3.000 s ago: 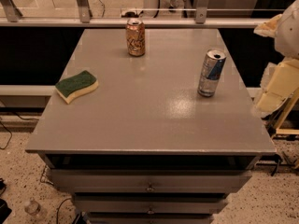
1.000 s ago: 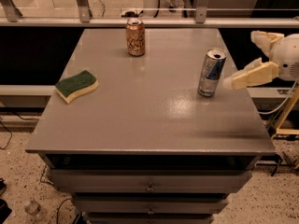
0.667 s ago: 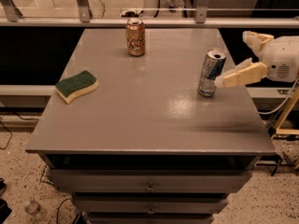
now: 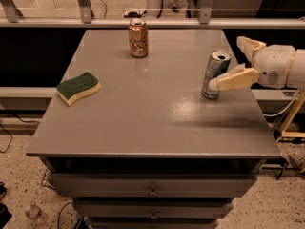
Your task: Move redbull can near sponge
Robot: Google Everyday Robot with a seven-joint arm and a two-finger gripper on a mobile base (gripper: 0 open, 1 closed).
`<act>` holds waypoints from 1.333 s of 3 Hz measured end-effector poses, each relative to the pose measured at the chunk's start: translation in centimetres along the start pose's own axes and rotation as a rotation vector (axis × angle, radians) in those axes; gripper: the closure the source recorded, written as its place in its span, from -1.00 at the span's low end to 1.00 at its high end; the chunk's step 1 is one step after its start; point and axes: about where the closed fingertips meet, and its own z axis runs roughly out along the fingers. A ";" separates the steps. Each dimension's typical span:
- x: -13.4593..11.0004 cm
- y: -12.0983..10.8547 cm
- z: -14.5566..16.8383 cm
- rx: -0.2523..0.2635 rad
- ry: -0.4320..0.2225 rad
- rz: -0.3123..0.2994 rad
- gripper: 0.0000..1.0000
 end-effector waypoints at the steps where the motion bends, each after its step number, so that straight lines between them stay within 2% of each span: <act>1: 0.5 0.1 1.2 -0.010 -0.045 0.012 -1.00; 2: 1.0 0.4 2.2 -0.021 -0.086 0.024 -1.00; 4: 2.4 0.6 2.5 -0.005 -0.186 0.058 -0.36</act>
Offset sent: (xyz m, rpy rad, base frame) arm 0.0128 0.0193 -0.0254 0.1373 -0.0409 0.0317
